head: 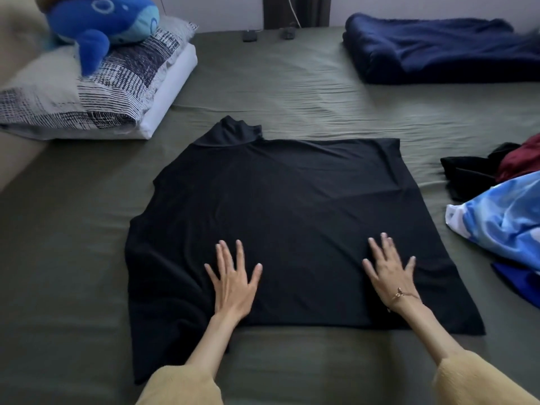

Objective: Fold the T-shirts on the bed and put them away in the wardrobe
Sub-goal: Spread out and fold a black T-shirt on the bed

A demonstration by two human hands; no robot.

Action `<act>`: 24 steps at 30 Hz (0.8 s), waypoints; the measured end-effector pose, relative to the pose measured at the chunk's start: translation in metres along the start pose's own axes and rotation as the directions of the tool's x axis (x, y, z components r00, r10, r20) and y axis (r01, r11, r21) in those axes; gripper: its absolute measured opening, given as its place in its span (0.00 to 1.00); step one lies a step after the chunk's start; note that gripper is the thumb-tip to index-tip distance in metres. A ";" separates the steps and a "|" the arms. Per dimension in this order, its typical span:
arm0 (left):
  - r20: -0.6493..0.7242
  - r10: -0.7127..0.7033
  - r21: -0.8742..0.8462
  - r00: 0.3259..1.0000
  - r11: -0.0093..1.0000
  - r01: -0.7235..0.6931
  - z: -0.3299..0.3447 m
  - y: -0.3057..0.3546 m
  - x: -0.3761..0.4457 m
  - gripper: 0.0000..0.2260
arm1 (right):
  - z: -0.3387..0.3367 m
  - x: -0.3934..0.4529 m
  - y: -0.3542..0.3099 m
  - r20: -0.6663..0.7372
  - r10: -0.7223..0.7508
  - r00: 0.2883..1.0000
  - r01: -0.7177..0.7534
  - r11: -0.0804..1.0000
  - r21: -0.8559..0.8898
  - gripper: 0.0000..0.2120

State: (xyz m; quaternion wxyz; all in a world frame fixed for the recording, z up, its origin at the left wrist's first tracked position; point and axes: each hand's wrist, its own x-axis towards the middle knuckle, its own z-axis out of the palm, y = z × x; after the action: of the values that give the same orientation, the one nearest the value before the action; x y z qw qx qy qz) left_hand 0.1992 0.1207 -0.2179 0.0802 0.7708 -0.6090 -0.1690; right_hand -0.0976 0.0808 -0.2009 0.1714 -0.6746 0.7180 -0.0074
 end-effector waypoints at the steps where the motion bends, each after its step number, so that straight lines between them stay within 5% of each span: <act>1: 0.072 0.095 0.010 0.993 0.995 -0.096 -0.002 0.000 -0.005 0.44 | 0.000 -0.006 -0.001 0.042 -0.075 0.996 0.074 0.997 0.014 0.28; 4: 0.191 0.261 0.044 0.946 0.961 -0.274 -0.005 -0.003 -0.018 0.49 | -0.003 -0.020 0.004 0.152 -0.204 0.967 0.202 0.979 0.029 0.35; 8: 0.238 0.286 0.084 0.928 0.946 -0.313 -0.008 -0.009 -0.030 0.49 | -0.001 -0.030 0.020 0.174 -0.280 0.944 0.284 0.959 0.000 0.56; 24: 0.231 0.352 0.128 0.907 0.913 -0.386 -0.004 -0.012 -0.035 0.55 | 0.007 -0.035 0.044 0.126 -0.475 0.871 0.489 0.860 -0.142 0.54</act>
State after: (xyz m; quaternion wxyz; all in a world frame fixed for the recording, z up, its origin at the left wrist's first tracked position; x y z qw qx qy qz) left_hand 0.2048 0.1569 -0.2129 -0.0178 0.6240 -0.7612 -0.1757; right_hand -0.1369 0.1203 -0.2102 0.1370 -0.8445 0.5162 0.0403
